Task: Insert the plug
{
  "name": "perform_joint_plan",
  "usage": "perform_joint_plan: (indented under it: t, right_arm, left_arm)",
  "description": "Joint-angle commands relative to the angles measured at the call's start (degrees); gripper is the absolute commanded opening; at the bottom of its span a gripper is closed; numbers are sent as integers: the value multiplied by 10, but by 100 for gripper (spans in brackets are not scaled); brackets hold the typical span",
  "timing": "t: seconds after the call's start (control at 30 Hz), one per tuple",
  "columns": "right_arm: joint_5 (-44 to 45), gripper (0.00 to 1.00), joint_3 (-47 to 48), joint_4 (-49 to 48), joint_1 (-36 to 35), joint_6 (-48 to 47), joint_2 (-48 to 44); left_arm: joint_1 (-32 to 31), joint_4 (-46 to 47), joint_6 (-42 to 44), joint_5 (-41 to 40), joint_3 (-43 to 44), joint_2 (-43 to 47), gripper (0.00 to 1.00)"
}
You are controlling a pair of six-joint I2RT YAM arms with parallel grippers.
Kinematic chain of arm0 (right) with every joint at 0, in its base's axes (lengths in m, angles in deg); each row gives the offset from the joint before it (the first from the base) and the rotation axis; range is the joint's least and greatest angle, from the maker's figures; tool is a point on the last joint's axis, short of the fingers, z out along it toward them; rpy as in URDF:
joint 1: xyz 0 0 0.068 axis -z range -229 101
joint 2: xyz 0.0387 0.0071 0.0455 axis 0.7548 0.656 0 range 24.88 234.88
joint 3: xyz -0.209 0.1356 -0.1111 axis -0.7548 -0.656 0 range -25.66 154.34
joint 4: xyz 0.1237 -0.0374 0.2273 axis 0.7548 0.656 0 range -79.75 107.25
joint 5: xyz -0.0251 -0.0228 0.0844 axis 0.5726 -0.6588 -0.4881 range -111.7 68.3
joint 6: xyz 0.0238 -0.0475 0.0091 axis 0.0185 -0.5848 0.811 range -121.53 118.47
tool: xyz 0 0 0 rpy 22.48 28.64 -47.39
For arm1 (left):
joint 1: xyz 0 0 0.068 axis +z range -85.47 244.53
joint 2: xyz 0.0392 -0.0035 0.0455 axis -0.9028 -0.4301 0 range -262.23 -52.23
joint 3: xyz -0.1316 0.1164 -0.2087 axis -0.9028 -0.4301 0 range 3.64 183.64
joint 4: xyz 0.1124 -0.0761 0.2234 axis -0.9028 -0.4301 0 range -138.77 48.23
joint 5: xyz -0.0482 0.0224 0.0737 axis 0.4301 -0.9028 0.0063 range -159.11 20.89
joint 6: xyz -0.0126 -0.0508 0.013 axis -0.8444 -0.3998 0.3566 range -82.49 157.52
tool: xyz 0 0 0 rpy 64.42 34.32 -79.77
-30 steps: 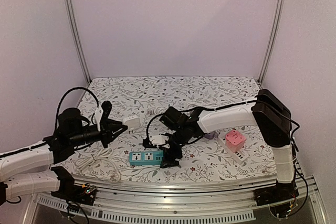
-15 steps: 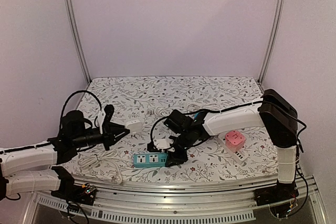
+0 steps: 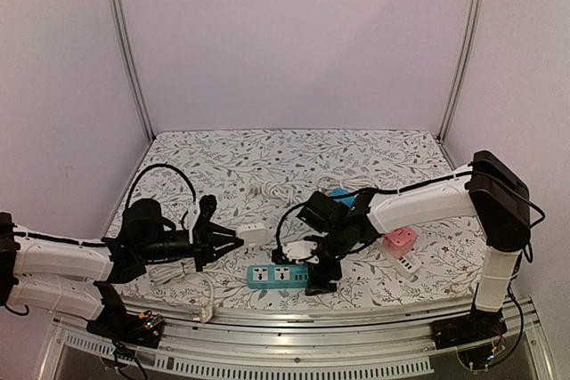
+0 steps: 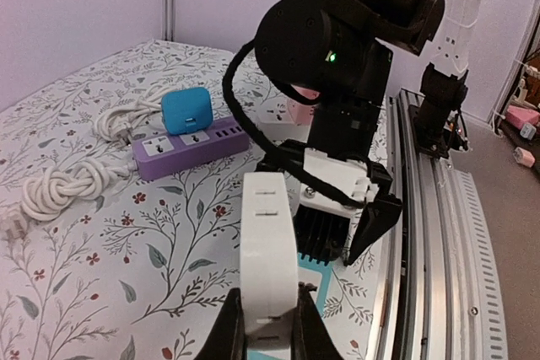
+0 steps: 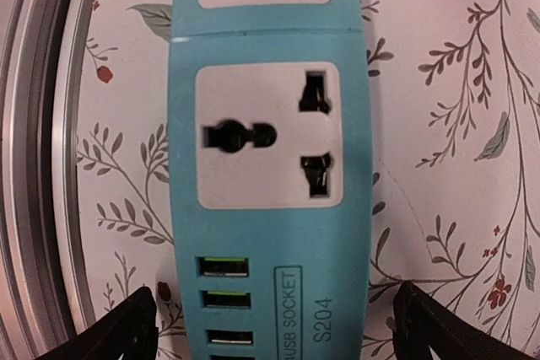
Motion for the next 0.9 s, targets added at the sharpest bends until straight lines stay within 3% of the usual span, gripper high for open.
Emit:
perform_joint_plan:
  t: [0.0,0.1,0.23,0.4,0.47,0.5,0.57,0.6,0.77,0.87]
  right_arm:
    - [15,99,-18,33,4,60,-50]
    - [-10,99,-51,-42,4,99,-136]
    - [-12,99,-143,-220,8,159,-239]
    - [-106,98,-172,-360,47,212,-241]
    - [-150,90,-163,-375,51,220,-226]
    - [-165,81,-156,-374,51,220,-219]
    - [-183,53,-151,-373,51,220,-200]
    - [-185,46,-155,-373,51,219,-198]
    - [-206,54,-168,-371,52,212,-195]
    - [-213,45,-161,-360,52,208,-177]
  left_arm:
    - [-29,79,-4,-19,-13,-19,0]
    - [-50,116,-4,-35,-19,-39,0]
    - [-77,175,-30,-58,-19,-84,0]
    - [-102,249,-42,-70,-5,-153,0]
    - [-107,278,-45,-60,6,-186,0]
    - [-109,293,-46,-55,11,-205,0]
    - [-111,318,-44,-47,23,-238,0]
    - [-112,327,-37,-42,28,-253,0]
    - [-113,356,-25,-33,45,-300,0]
    - [-116,361,-30,-41,52,-314,0]
